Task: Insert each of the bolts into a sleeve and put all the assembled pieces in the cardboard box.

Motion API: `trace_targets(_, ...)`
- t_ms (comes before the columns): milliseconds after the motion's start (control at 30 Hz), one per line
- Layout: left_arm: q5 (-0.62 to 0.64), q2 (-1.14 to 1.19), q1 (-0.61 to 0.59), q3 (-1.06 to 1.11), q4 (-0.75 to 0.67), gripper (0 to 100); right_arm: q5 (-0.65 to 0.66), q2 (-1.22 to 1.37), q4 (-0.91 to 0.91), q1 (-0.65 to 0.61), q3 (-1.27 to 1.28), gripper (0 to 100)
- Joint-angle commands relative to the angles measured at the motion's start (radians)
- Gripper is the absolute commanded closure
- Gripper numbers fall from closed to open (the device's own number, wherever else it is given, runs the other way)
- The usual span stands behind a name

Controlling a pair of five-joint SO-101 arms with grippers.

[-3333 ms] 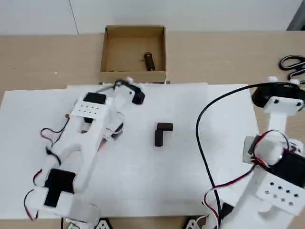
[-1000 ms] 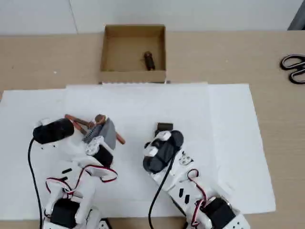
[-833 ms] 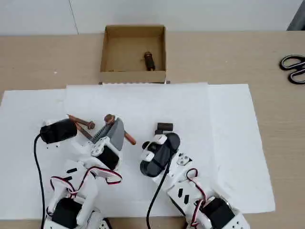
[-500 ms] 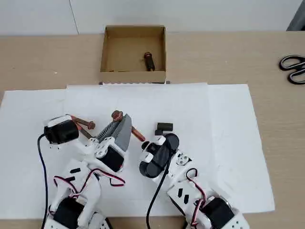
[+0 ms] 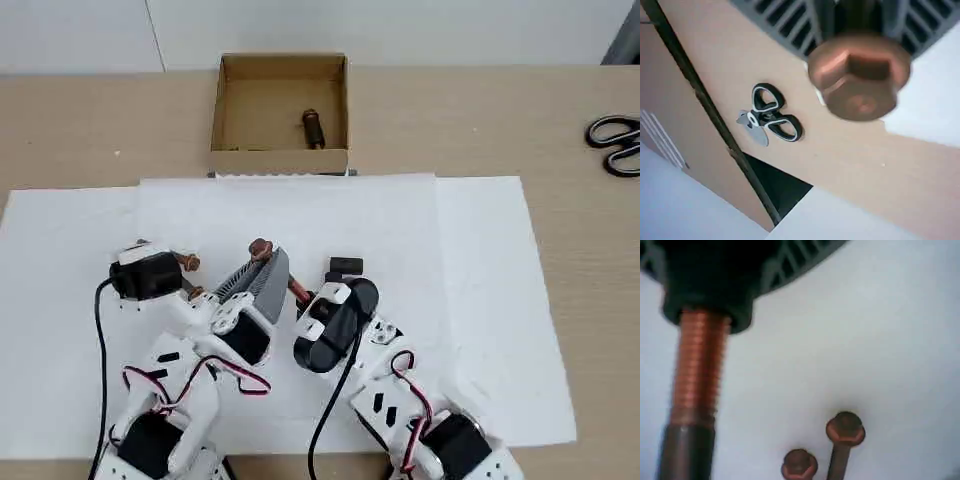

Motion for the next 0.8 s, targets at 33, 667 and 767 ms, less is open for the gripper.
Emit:
trace_targets(33,-0.020,-0.009,0.037,-0.005,0.043,100,0.011,-0.012,-0.028,-0.004,-0.014,99.6)
trace_targets(667,-0.207,-0.009,0.198,-0.013,0.374,74,0.011,-0.012,-0.027,-0.004,-0.012,99.6)
trace_targets(767,-0.221,-0.009,0.193,-0.031,0.413,65,0.011,-0.012,-0.027,-0.002,-0.009,99.6)
